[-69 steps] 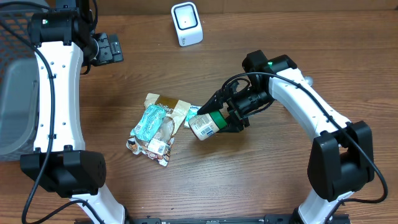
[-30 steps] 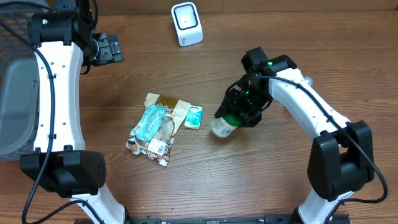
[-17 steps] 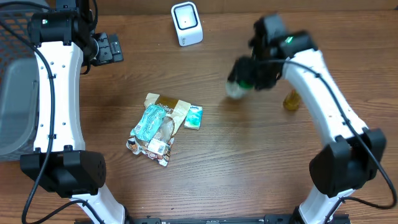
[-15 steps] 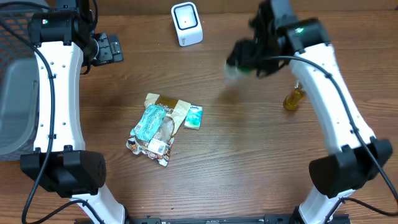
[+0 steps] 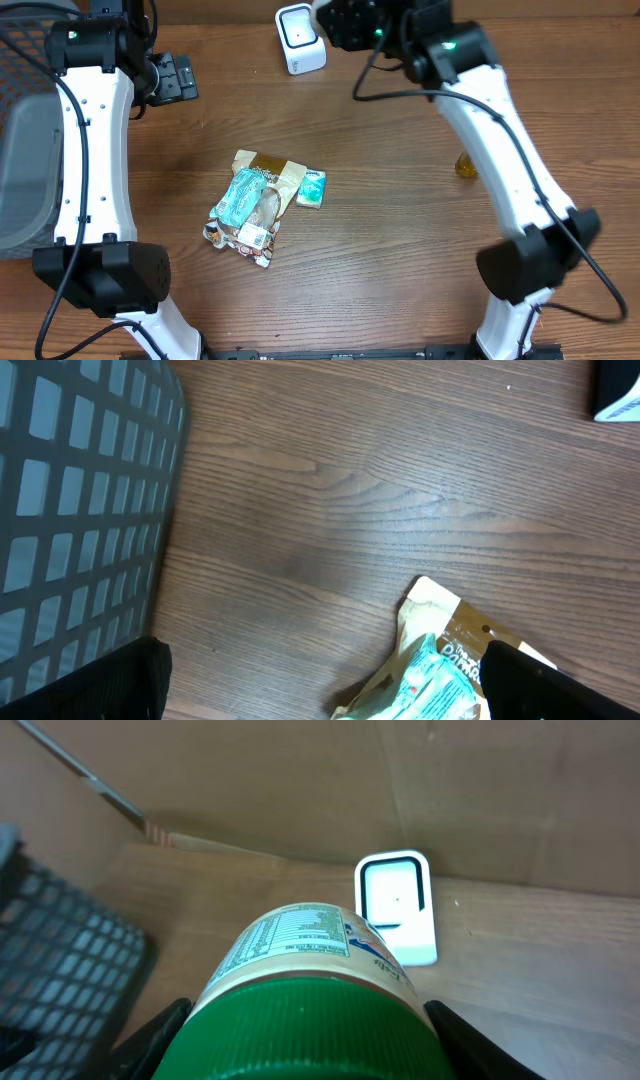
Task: Scan the item barcode
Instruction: 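Carry the green jar up to the white scanner and hold it, then bring the green jar back down and set it on the table, then open the right gripper, release the jar, and move toward the Kleenex pack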
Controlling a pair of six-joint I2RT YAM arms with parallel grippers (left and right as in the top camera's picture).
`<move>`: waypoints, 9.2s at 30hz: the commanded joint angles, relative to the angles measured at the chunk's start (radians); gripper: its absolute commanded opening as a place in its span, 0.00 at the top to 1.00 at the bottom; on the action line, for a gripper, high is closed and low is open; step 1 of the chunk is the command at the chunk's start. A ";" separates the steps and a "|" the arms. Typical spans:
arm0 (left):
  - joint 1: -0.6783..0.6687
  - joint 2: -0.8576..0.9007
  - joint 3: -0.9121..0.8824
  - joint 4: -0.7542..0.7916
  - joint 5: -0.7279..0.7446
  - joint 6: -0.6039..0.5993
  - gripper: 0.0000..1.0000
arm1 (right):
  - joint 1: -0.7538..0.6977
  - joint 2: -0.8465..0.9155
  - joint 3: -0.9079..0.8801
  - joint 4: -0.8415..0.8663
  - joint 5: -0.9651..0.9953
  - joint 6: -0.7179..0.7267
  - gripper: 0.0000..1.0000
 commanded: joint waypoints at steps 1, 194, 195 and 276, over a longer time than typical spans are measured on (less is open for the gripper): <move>0.003 -0.016 0.013 0.002 -0.002 -0.010 0.00 | 0.006 0.098 -0.016 0.097 0.063 -0.004 0.88; 0.003 -0.016 0.013 0.002 -0.002 -0.010 0.01 | 0.004 0.076 -0.428 -0.558 0.068 0.224 0.40; 0.003 -0.016 0.013 0.002 -0.002 -0.010 0.00 | 0.013 0.076 -0.428 -0.550 0.065 0.224 0.35; -0.002 -0.016 0.013 0.002 -0.002 -0.010 0.00 | 0.126 0.076 -0.553 -0.272 -0.137 0.262 0.50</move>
